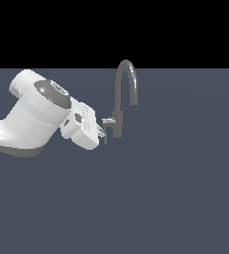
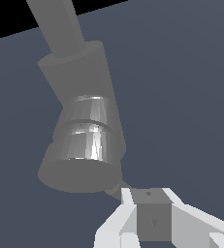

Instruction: Turn on the faucet by rotating a designated handle.

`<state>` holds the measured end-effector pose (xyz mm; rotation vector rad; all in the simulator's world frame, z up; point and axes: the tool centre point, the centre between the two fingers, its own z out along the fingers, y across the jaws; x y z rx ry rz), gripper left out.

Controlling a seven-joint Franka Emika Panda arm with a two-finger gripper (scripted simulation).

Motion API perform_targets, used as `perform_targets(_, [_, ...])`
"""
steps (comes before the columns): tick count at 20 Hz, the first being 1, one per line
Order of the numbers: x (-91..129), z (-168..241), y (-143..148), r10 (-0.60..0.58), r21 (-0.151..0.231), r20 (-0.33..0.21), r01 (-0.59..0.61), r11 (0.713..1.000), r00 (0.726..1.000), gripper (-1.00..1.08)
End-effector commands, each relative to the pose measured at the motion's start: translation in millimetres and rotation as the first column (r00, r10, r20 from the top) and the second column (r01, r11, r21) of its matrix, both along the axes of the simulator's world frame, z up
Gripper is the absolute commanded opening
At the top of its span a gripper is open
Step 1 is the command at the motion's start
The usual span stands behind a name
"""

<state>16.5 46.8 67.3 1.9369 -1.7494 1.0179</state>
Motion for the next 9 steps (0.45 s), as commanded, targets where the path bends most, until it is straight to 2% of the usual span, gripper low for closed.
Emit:
perform_targets(1, [1,-20,-10,-0.010,-0.013,-0.024,0.010,1.000,1.000,-1.00])
perform_targets(9, [13,-43,-12,-0.022,-0.015,-0.042,0.021,1.000,0.999,-1.00])
